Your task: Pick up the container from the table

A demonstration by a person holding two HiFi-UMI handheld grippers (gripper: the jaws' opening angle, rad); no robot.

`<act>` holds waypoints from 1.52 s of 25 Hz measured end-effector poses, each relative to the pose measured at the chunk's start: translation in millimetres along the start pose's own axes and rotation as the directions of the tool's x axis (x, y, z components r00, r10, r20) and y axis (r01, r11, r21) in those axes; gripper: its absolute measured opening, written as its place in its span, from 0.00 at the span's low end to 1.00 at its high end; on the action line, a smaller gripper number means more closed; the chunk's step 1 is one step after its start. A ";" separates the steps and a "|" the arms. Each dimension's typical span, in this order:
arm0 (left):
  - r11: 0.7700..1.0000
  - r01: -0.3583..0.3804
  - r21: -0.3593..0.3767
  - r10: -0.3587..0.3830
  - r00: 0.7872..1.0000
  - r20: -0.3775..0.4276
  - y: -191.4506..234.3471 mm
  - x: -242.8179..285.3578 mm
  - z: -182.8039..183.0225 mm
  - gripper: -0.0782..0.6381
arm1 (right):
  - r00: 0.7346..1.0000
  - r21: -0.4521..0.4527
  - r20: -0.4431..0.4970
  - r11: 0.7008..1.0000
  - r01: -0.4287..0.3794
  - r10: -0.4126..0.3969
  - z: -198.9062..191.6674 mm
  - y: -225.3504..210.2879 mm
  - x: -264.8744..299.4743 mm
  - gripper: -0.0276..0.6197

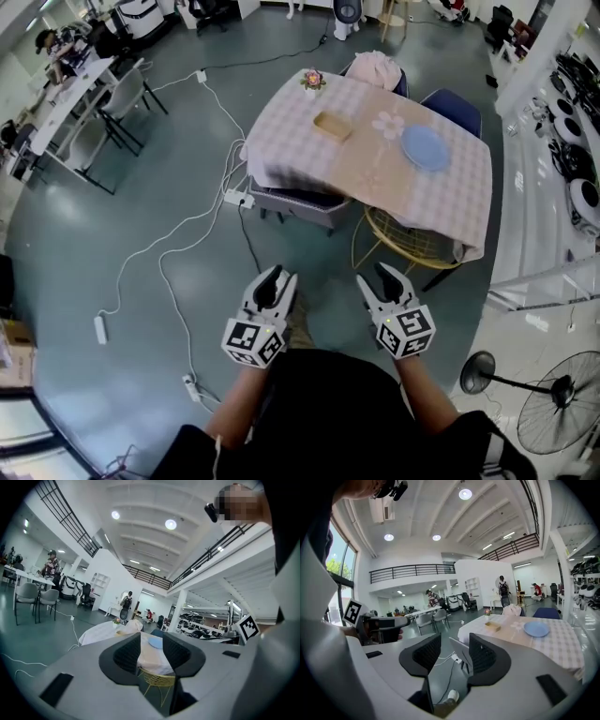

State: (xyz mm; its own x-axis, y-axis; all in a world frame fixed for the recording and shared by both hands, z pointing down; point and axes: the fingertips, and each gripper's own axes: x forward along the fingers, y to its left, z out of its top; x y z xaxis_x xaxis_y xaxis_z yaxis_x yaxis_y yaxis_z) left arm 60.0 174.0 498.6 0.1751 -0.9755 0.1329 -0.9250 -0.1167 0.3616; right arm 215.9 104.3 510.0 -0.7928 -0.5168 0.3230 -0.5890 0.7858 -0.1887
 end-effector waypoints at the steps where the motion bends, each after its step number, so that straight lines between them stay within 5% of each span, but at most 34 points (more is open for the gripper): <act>1: 1.000 0.004 -0.003 -0.004 1.000 0.002 13.5 14.2 6.5 0.28 | 1.000 -0.004 -0.003 1.000 0.010 -0.010 6.7 -6.4 18.2 0.28; 11: 0.996 0.088 -0.001 -0.088 0.996 0.011 147.1 135.1 106.8 0.28 | 0.995 0.021 -0.049 0.996 0.091 -0.090 95.1 -62.4 212.8 0.28; 20: 0.992 0.123 -0.016 -0.124 0.992 -0.020 208.9 203.4 130.2 0.28 | 0.976 0.030 -0.077 0.978 0.206 -0.203 132.6 -147.4 316.3 0.28; 29: 0.999 0.032 -0.041 -0.033 0.999 -0.031 227.9 255.9 145.7 0.28 | 0.962 0.069 -0.211 0.979 0.191 -0.173 96.3 -221.0 390.5 0.29; 34: 0.999 -0.006 -0.038 0.004 0.999 -0.045 227.5 289.4 146.6 0.28 | 0.932 -0.038 -0.266 0.969 0.244 -0.245 66.9 -282.3 427.7 0.29; 38: 0.999 -0.024 -0.044 0.021 0.997 -0.080 227.7 314.1 142.3 0.28 | 0.914 0.023 -0.324 0.963 0.267 -0.246 39.6 -326.0 459.0 0.29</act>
State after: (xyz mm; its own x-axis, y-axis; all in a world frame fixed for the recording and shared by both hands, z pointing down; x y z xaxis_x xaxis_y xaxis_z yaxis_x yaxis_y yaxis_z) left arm -143.7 -185.5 491.3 0.1823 -0.9597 0.2137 -0.9131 -0.0847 0.3988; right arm 37.9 -402.5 683.0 -0.5291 -0.5553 0.6416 -0.7829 0.6111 -0.1168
